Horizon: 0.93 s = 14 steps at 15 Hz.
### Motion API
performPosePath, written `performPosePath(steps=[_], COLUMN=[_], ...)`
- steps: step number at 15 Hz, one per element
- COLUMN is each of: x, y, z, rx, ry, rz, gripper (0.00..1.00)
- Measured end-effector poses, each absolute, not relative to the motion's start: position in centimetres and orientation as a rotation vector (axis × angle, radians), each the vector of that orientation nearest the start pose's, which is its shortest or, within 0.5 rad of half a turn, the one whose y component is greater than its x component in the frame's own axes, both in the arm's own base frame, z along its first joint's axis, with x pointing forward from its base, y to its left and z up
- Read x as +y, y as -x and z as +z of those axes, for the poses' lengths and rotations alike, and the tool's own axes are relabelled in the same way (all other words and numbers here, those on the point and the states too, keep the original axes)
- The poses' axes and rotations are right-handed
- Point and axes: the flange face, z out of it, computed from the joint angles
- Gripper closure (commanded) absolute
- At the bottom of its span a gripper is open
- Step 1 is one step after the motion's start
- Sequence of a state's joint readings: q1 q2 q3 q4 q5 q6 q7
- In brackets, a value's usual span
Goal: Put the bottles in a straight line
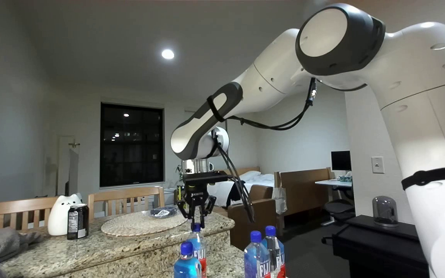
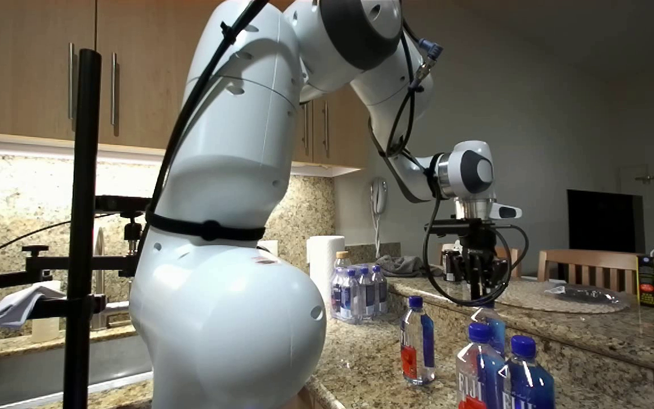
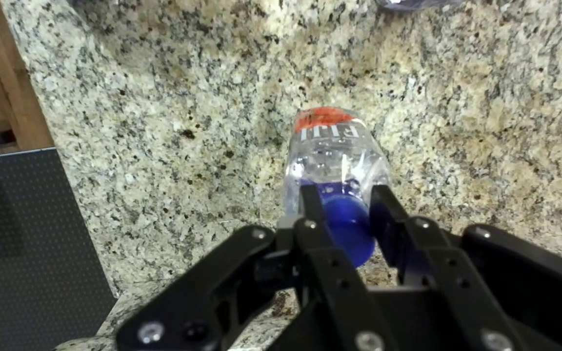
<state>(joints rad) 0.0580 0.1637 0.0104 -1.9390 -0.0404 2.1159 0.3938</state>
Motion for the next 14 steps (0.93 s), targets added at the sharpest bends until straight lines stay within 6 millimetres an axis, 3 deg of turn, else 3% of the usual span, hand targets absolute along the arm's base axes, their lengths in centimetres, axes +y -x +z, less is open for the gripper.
performPosePath(steps=[1, 2, 9, 13, 14], x=[3.9, 3.9, 3.9, 3.8, 3.8], y=[-59.4, -59.4, -59.3, -59.4, -59.5], z=[40.2, 40.2, 39.8, 38.9, 38.6], rx=[0.481, 0.48, 0.459, 0.462, 0.463], ry=[3.134, 3.134, 3.139, 3.142, 3.143], rz=[-0.032, -0.032, -0.021, 0.003, 0.012], gripper=[0.45, 0.45, 0.01, 0.0, 0.25])
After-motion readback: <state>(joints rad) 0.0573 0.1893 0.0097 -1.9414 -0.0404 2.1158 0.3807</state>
